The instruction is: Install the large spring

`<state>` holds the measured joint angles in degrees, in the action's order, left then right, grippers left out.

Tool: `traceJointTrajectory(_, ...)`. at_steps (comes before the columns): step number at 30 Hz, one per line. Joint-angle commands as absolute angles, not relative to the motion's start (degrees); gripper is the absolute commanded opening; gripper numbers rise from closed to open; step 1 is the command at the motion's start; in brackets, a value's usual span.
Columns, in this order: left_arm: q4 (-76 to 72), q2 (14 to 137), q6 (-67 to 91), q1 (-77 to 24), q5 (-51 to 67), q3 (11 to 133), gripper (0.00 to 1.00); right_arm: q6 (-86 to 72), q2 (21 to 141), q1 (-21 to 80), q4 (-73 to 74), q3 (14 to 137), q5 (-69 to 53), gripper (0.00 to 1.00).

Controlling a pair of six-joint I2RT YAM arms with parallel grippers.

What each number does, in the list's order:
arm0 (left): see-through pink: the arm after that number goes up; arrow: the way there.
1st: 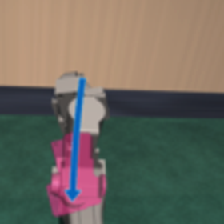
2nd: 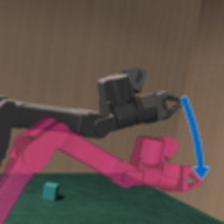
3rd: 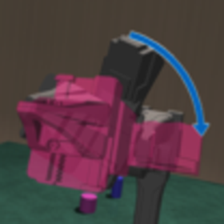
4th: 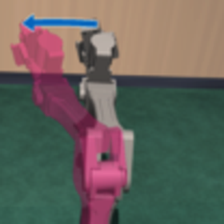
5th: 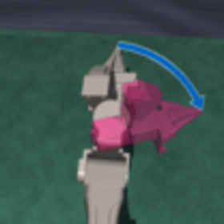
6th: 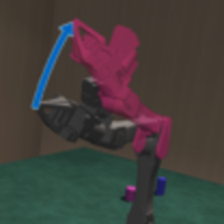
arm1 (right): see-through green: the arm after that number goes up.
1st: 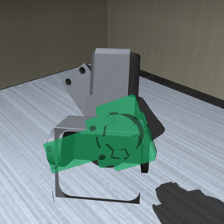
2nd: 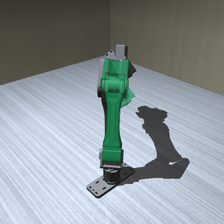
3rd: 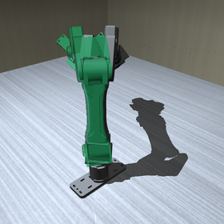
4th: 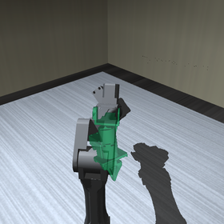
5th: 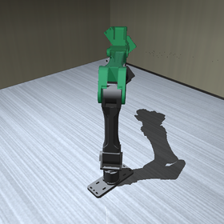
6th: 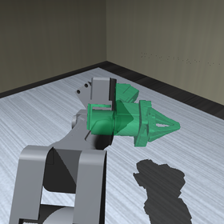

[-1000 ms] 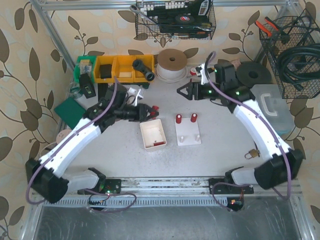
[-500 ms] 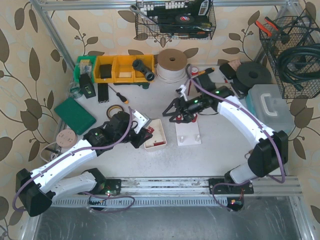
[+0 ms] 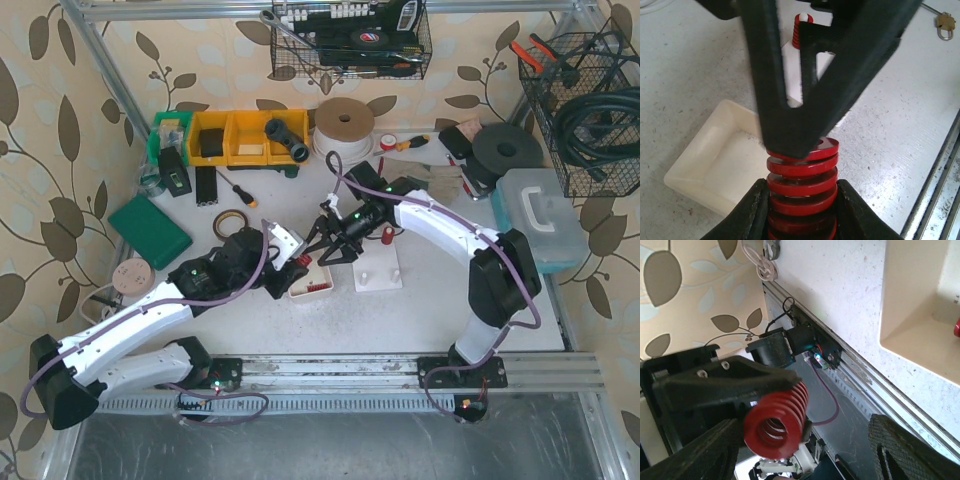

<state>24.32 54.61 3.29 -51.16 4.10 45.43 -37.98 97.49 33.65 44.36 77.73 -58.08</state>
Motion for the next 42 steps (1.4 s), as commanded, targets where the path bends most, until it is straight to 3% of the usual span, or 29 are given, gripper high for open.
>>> traceJointTrajectory(1, 21.9, 53.1, 4.2, -52.4, 3.6, 48.6, 0.00, -38.6, 99.5, 34.4, 42.8, 82.5, -59.5, 0.69)
traceJointTrajectory(6, 22.5, 53.0, 4.4, -52.8, 3.1, 48.6, 0.00, -38.0, 100.5, 34.9, 44.0, 83.9, -60.0, 0.59)
traceJointTrajectory(22, 24.3, 53.7, 4.1, -52.9, 2.3, 49.4, 0.00, -34.6, 100.1, 36.7, 47.1, 83.5, -61.7, 0.42)
traceJointTrajectory(33, 24.6, 53.9, 3.9, -52.9, 2.4, 49.9, 0.00, -34.9, 101.1, 37.5, 46.9, 84.6, -61.3, 0.46)
traceJointTrajectory(37, 24.9, 53.9, 3.9, -52.9, 2.1, 49.8, 0.00, -34.9, 101.3, 37.5, 46.9, 85.1, -61.2, 0.32)
traceJointTrajectory(41, 25.8, 54.2, 4.1, -52.9, 1.5, 50.2, 0.00, -34.7, 101.5, 37.6, 47.0, 85.0, -60.9, 0.01)
traceJointTrajectory(42, 26.2, 54.5, 4.3, -52.9, 1.1, 50.5, 0.00, -34.4, 101.5, 37.5, 47.0, 85.0, -60.6, 0.00)
